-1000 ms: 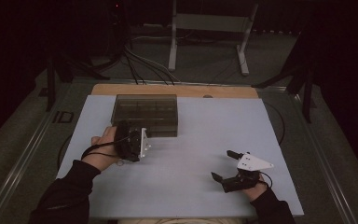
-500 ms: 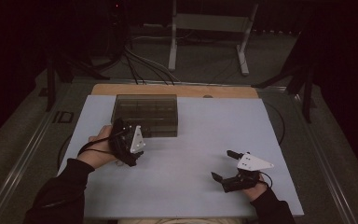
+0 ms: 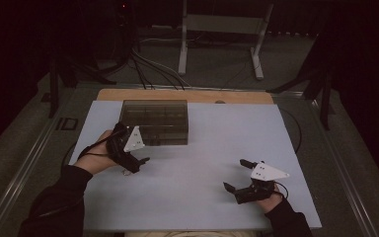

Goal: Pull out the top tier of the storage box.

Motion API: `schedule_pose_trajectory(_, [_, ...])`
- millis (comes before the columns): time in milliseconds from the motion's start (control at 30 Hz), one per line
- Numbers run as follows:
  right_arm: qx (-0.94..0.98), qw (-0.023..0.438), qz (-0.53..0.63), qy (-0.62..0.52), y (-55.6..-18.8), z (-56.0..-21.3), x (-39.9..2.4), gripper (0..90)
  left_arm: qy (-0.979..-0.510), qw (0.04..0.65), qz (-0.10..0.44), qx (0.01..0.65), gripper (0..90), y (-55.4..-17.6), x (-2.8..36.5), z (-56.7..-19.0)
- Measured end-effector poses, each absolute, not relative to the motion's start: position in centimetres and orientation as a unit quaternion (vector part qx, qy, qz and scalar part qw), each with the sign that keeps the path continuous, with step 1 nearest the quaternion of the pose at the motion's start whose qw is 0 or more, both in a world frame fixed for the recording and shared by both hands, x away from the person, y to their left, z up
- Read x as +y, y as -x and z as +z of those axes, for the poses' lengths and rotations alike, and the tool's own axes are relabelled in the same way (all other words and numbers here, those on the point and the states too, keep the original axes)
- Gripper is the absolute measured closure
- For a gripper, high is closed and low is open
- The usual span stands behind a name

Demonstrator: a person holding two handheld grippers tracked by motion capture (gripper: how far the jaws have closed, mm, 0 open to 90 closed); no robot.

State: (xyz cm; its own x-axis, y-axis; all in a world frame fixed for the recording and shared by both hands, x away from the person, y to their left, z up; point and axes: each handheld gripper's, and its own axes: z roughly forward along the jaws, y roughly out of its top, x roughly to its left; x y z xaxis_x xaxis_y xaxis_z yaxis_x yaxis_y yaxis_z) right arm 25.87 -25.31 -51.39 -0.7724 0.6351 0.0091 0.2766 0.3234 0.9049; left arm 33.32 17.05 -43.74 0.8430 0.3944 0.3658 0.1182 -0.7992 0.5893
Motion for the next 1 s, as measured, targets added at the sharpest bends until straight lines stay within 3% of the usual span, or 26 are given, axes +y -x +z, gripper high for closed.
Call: schedule_pose_trajectory(1000, [0.795, 0.172, 0.507, -0.286, -25.9, -51.5, -25.2, 0.0, -0.89, 0.395, 0.148, 0.176, 3.8, -36.1, 20.7, -42.9])
